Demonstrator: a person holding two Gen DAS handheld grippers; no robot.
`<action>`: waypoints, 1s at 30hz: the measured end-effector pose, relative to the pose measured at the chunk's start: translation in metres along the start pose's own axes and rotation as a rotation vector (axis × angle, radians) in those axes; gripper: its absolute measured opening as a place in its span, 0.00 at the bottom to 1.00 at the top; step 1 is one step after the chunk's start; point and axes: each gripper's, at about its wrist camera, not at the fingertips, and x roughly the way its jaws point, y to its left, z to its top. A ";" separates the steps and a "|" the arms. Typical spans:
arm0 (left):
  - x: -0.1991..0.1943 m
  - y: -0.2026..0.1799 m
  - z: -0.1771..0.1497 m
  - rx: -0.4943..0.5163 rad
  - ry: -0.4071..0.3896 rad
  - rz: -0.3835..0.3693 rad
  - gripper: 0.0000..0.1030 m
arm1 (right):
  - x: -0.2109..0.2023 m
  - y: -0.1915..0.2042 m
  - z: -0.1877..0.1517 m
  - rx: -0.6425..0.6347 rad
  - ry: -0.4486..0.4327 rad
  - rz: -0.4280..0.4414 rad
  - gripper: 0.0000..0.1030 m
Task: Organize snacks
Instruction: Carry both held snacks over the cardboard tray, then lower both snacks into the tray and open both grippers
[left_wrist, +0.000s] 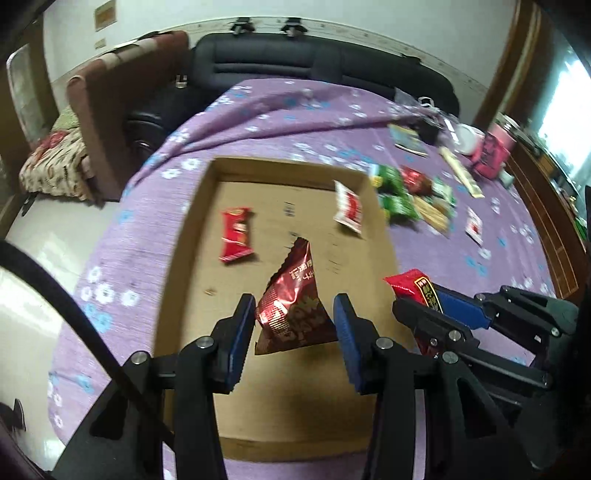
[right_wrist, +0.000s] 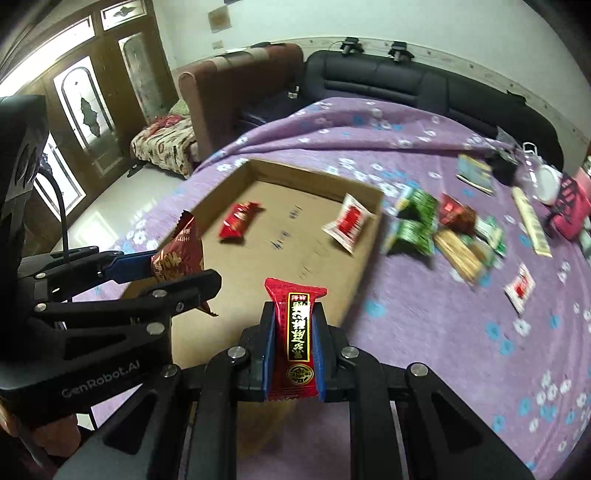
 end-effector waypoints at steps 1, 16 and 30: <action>0.002 0.005 0.002 -0.005 -0.002 0.011 0.44 | 0.003 0.003 0.002 -0.002 0.002 0.001 0.15; 0.048 0.031 0.027 -0.010 0.035 0.118 0.45 | 0.055 0.012 0.038 -0.023 0.044 -0.061 0.16; 0.072 0.037 0.029 -0.016 0.106 0.131 0.48 | 0.080 0.004 0.038 -0.002 0.123 -0.077 0.16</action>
